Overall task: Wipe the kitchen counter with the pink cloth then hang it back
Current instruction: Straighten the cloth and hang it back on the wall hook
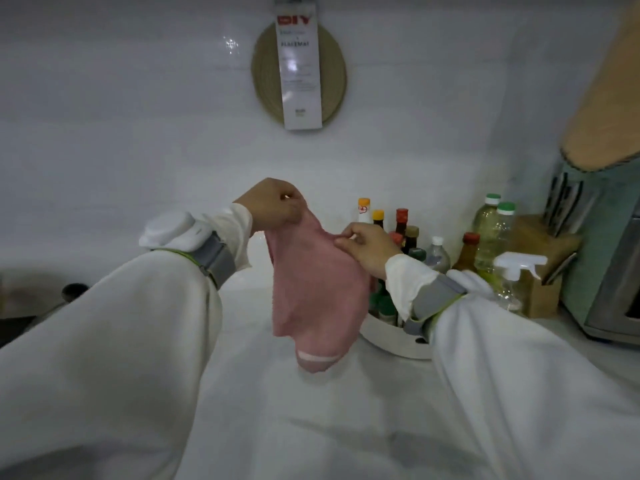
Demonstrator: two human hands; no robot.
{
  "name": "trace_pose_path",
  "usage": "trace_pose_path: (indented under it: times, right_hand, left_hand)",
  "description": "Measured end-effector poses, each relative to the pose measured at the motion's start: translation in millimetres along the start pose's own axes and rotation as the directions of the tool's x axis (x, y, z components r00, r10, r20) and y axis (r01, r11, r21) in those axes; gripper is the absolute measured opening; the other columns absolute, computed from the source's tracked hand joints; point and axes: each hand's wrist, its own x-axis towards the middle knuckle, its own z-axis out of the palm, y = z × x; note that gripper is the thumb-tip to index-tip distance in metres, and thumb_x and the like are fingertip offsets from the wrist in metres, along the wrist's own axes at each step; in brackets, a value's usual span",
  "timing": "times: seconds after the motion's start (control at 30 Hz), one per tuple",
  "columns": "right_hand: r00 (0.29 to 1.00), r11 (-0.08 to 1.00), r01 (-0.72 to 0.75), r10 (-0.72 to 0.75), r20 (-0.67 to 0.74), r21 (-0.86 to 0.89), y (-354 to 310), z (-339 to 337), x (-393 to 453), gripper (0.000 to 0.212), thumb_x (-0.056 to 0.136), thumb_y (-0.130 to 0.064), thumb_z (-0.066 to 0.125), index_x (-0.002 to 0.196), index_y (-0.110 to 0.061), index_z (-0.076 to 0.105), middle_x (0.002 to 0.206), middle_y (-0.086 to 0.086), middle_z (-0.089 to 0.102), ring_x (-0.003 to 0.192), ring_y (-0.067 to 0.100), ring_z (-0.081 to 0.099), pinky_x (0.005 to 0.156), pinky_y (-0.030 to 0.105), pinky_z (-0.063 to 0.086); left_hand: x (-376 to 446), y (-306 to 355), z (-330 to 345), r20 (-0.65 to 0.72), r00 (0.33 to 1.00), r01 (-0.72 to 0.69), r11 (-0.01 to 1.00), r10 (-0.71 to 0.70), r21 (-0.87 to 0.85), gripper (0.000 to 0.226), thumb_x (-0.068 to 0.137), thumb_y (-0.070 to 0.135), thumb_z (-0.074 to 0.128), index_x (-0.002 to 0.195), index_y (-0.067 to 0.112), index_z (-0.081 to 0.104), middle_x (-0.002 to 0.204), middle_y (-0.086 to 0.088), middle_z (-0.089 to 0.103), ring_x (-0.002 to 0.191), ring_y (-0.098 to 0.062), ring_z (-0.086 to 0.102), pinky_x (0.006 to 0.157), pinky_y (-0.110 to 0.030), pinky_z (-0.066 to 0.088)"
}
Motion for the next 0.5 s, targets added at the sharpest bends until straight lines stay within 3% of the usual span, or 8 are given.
trace_pose_path:
  times: [0.1,0.17,0.27,0.33,0.4,0.43,0.47,0.5]
  right_hand:
    - [0.996,0.991,0.088,-0.088,0.002,-0.098,-16.4,-19.5,26.6,0.01,0.084,-0.021,0.065,0.085,-0.016,0.057,0.075,-0.002,0.053,0.066,0.012,0.049,0.066,0.023,0.036]
    - [0.99,0.962,0.14,-0.142,0.009,-0.236,-22.0,-31.7,47.2,0.004,0.086,-0.017,0.063,0.089,-0.016,0.061,0.083,0.001,0.058,0.075,0.014,0.05,0.075,0.021,0.035]
    - [0.984,0.955,0.151,-0.169,-0.049,-0.255,-28.6,-40.9,70.4,0.014,0.09,-0.013,0.056,0.097,-0.008,0.068,0.095,0.006,0.061,0.088,0.016,0.052,0.079,0.019,0.035]
    - [0.98,0.959,0.163,-0.185,-0.077,-0.231,-32.7,-39.7,81.3,0.017,0.091,-0.013,0.053,0.098,-0.008,0.068,0.091,0.004,0.059,0.085,0.017,0.052,0.076,0.019,0.035]
    - [0.976,0.967,0.171,-0.192,-0.102,-0.189,-37.3,-36.4,88.3,0.017,0.092,-0.014,0.051,0.097,-0.009,0.067,0.087,0.004,0.057,0.08,0.018,0.052,0.073,0.019,0.035]
    - [0.972,0.968,0.178,-0.202,-0.123,-0.178,-40.0,-35.1,93.3,0.017,0.093,-0.015,0.051,0.095,-0.008,0.066,0.084,0.004,0.057,0.078,0.019,0.052,0.071,0.019,0.035]
    - [0.965,0.966,0.186,-0.214,-0.149,-0.18,-43.0,-34.0,97.6,0.017,0.093,-0.015,0.05,0.094,-0.008,0.066,0.082,0.005,0.057,0.076,0.021,0.052,0.069,0.02,0.036]
    - [0.958,0.963,0.197,-0.228,-0.171,-0.184,-46.4,-32.8,102.2,0.016,0.093,-0.014,0.05,0.093,-0.008,0.065,0.079,0.005,0.056,0.075,0.022,0.052,0.068,0.023,0.038]
  left_hand:
    - [19.2,-4.6,-25.1,-0.106,0.994,0.037,0.997,-0.03,0.063,0.017,0.086,0.01,0.064,0.099,0.002,0.071,0.095,-0.011,0.063,0.08,-0.018,0.052,0.065,-0.022,0.041]
    - [33.0,-9.4,-33.9,-0.168,0.98,0.126,0.989,-0.111,0.077,0.017,0.087,0.009,0.062,0.1,0.003,0.071,0.102,-0.014,0.065,0.079,-0.018,0.051,0.067,-0.024,0.04]
    - [42.9,-8.5,-31.8,-0.158,0.938,0.314,0.949,-0.309,0.008,0.028,0.092,0.009,0.053,0.116,0.001,0.065,0.113,-0.015,0.064,0.081,-0.023,0.054,0.049,-0.021,0.043]
    - [50.2,-4.9,-25.5,-0.196,0.902,0.391,0.92,-0.385,-0.008,0.029,0.094,0.008,0.047,0.116,-0.002,0.063,0.118,-0.015,0.065,0.097,-0.029,0.062,0.061,-0.019,0.048]
    - [55.2,-4.6,-7.9,-0.317,0.87,0.36,0.926,-0.377,-0.116,0.026,0.091,0.012,0.049,0.108,0.001,0.064,0.111,-0.013,0.067,0.106,-0.031,0.063,0.084,-0.027,0.048]
    - [59.2,-2.8,3.5,-0.408,0.816,0.277,0.897,-0.409,-0.345,0.024,0.086,0.015,0.051,0.105,0.006,0.064,0.103,-0.01,0.067,0.102,-0.031,0.064,0.087,-0.028,0.048]
    - [60.4,2.0,15.7,-0.498,0.765,0.172,0.875,-0.408,-0.452,0.023,0.083,0.017,0.051,0.103,0.011,0.06,0.096,-0.006,0.066,0.095,-0.028,0.064,0.086,-0.026,0.048]
    - [56.6,4.1,31.1,-0.631,0.66,0.023,0.85,-0.408,-0.526,0.021,0.083,0.017,0.051,0.103,0.016,0.055,0.087,0.0,0.062,0.085,-0.021,0.062,0.082,-0.023,0.045]
